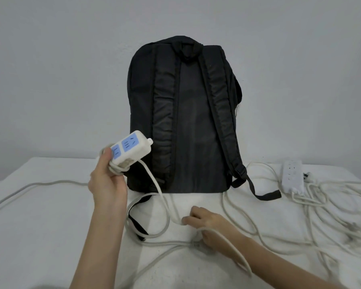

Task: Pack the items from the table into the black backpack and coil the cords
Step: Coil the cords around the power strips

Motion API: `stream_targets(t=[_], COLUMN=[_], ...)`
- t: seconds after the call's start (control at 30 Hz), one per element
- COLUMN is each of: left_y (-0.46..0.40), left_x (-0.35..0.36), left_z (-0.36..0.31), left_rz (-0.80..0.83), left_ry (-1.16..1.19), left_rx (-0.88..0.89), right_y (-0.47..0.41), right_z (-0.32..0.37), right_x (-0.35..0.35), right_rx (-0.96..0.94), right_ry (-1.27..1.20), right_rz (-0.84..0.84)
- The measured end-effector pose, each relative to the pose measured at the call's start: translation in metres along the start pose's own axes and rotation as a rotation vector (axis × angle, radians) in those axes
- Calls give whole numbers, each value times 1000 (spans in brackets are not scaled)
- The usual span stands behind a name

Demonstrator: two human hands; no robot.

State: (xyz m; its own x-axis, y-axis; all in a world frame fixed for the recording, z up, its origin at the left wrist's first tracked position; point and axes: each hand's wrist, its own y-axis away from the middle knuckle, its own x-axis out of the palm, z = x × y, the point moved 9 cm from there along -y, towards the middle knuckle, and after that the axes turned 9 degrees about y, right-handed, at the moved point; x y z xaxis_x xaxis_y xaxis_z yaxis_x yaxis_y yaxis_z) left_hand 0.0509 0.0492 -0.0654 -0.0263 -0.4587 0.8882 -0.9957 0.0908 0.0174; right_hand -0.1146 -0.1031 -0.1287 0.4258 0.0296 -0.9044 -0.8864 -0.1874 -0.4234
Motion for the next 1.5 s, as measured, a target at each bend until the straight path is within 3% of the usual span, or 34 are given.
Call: stream_targets(t=[0.07, 0.13, 0.23, 0.37, 0.57, 0.83, 0.93, 1.27, 1.5], left_y=[3, 14, 27, 33, 32, 34, 36, 53, 48], left_x=[-7, -5, 11, 25, 35, 56, 60, 61, 62], left_z=[-7, -19, -16, -8, 4, 19, 20, 55, 41], left_rz=[-92, -122, 24, 187, 344, 589, 604, 703, 639], left_ry=[-9, -185, -431, -580, -855, -837, -736, -1049, -687], left_rx=[165, 394, 571, 635, 564, 266, 134, 92, -34], right_y=[1, -2, -6, -8, -19, -49, -58, -74, -58], right_z=[11, 19, 31, 36, 31, -12, -36, -28, -71], right_x=[-5, -14, -26, -53, -110, -187, -195, -201, -187], right_rx=[-55, -102, -177, -218, -164, 73, 138, 112, 300], right_ry=[22, 33, 22, -29, 83, 253, 257, 289, 142], right_rz=[9, 1, -19, -96, -411, -776, -778, -809, -741])
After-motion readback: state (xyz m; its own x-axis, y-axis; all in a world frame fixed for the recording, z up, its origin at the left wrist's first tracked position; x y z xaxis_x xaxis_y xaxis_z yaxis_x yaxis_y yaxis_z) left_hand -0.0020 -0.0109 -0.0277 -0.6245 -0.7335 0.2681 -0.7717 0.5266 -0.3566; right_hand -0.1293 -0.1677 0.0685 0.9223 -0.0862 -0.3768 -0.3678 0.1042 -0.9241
